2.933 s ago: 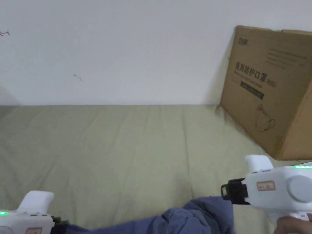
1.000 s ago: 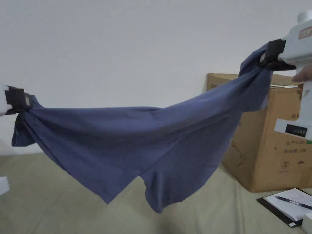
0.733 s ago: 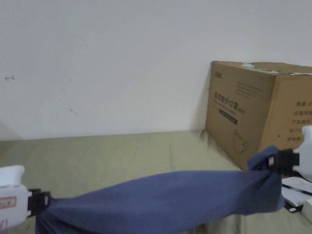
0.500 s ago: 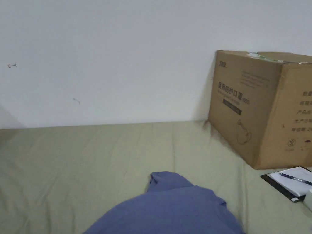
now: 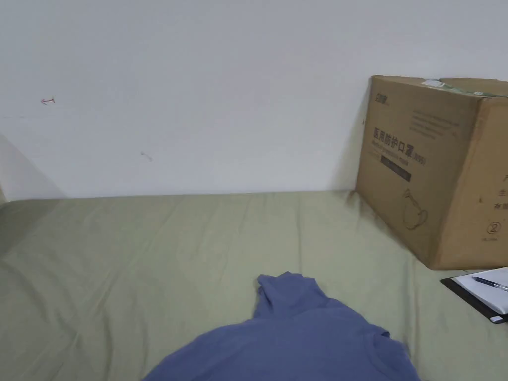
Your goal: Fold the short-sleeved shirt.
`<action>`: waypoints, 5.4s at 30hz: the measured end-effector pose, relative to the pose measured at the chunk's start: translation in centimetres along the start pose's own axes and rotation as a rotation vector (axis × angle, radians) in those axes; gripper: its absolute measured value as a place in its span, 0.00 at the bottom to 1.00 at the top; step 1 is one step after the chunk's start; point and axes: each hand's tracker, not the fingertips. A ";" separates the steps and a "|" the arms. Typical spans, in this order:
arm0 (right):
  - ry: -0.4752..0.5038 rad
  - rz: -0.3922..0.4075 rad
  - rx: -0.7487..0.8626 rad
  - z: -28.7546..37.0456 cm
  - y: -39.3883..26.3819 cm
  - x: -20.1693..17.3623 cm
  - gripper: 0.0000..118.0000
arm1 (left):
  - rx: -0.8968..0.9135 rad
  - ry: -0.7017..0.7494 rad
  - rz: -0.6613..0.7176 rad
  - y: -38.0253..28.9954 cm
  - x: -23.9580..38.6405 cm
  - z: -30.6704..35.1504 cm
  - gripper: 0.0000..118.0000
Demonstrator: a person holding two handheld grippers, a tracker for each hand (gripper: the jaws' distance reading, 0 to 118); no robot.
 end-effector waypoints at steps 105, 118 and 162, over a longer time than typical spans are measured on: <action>0.373 0.226 0.687 35.9 27.7 -13.0 0.01 | 0.633 -0.243 -0.045 20.9 0.5 28.1 0.00; 0.188 0.279 0.876 38.1 39.1 -19.4 0.01 | 0.710 -0.161 0.005 34.8 3.7 25.2 0.00; 0.180 0.093 0.391 11.0 -5.1 -2.5 0.01 | 0.195 -0.199 0.024 -4.1 5.4 7.2 0.00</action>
